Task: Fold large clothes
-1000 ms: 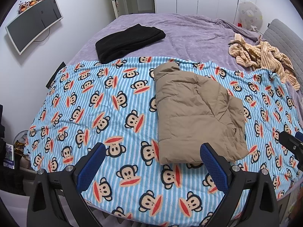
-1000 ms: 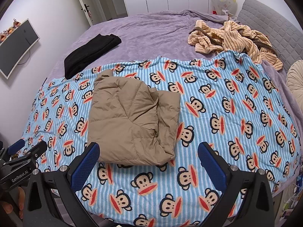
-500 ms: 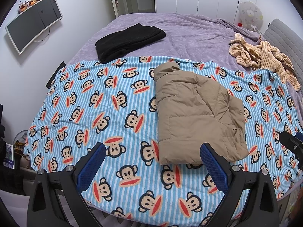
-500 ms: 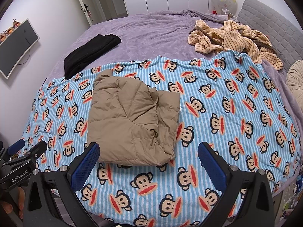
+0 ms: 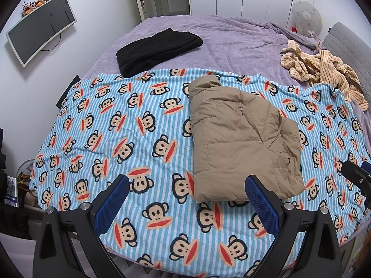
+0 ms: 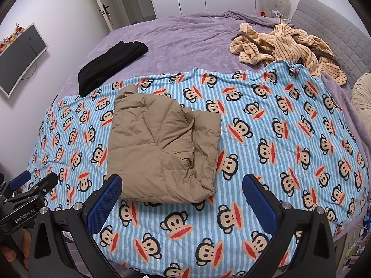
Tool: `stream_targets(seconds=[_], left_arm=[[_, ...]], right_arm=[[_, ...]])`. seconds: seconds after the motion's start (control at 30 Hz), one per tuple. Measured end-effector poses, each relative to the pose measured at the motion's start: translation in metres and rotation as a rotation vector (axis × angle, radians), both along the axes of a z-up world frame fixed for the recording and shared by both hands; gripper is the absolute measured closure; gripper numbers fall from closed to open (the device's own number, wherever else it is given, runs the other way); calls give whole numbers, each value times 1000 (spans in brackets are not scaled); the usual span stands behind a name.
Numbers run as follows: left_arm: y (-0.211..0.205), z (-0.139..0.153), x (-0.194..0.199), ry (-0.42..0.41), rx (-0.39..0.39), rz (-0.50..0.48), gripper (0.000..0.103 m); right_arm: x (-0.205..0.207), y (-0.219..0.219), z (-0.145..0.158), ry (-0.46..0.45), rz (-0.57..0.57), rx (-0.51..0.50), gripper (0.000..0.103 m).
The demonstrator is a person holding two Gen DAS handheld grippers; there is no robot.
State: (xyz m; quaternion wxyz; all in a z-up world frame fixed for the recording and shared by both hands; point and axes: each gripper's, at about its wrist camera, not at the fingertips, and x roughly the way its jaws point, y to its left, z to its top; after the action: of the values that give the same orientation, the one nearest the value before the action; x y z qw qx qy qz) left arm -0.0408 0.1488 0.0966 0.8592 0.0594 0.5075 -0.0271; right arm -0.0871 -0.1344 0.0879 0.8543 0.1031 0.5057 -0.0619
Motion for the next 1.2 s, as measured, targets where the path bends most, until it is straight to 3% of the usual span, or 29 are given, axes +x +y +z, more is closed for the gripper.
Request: stream_targets(seconds=[1.2], left_arm=[[1, 1, -1, 0, -8, -16, 3]], right_arm=[[-6, 8, -2, 7, -3, 5, 0]])
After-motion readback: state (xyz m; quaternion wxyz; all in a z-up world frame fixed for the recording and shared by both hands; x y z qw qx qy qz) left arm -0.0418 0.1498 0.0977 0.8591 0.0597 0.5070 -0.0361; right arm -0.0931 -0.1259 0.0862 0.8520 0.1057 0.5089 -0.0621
